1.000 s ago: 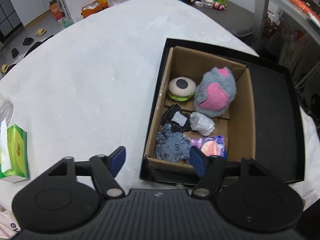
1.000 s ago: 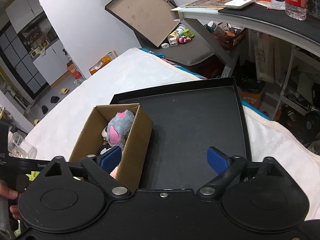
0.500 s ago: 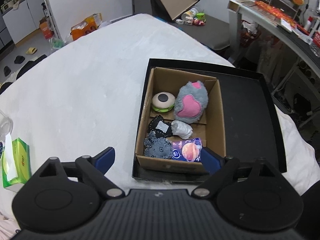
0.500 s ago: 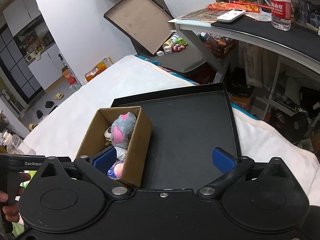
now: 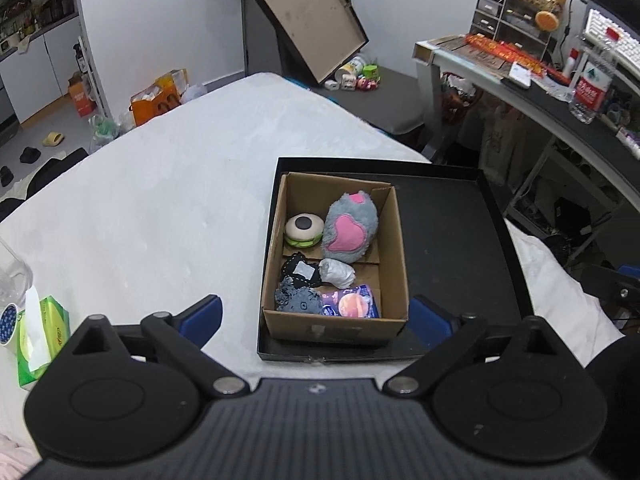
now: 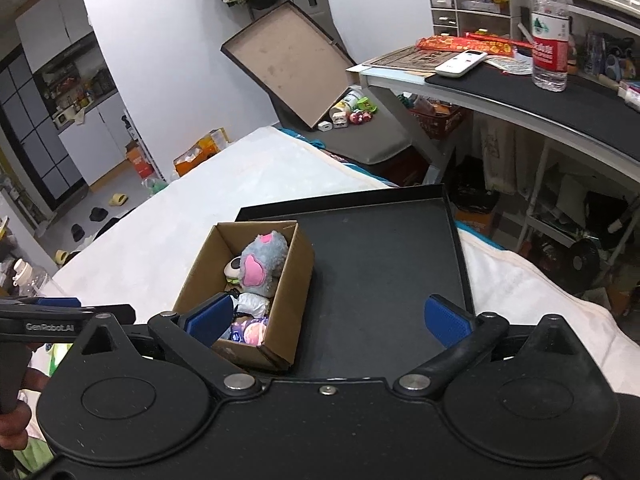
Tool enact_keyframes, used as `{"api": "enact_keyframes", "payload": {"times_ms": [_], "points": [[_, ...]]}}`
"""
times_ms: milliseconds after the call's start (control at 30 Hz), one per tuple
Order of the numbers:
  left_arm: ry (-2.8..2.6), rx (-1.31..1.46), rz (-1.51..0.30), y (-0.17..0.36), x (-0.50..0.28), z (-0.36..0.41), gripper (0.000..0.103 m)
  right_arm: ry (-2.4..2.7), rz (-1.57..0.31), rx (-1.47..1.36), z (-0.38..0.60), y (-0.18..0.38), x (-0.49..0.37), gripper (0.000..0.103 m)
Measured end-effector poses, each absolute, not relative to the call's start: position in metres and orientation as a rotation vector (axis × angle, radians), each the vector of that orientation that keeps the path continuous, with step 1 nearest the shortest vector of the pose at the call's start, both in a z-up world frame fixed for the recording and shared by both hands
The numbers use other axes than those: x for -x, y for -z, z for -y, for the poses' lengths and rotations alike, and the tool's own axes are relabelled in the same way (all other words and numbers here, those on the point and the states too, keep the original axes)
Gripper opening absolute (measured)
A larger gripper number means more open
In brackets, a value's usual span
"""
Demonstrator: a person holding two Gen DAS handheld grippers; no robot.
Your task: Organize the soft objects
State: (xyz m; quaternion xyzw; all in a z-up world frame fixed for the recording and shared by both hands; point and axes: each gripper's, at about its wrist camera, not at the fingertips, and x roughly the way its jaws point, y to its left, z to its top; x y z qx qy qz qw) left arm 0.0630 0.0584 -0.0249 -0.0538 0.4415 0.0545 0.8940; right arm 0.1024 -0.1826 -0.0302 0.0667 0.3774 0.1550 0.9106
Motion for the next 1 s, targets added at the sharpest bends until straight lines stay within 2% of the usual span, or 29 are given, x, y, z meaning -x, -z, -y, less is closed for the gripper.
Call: {"api": "enact_keyframes", "payload": {"times_ms": [600, 1000], "points": [[-0.077, 0.059, -0.823, -0.014, -0.019, -0.033, 0.102, -0.259, -0.774, -0.134, 0.195, 0.013, -0.061, 0.103], [-0.084, 0.050, -0.825, -0.010, -0.001, -0.023, 0.102, -0.262, -0.757, -0.097, 0.195, 0.010, -0.042, 0.103]]}}
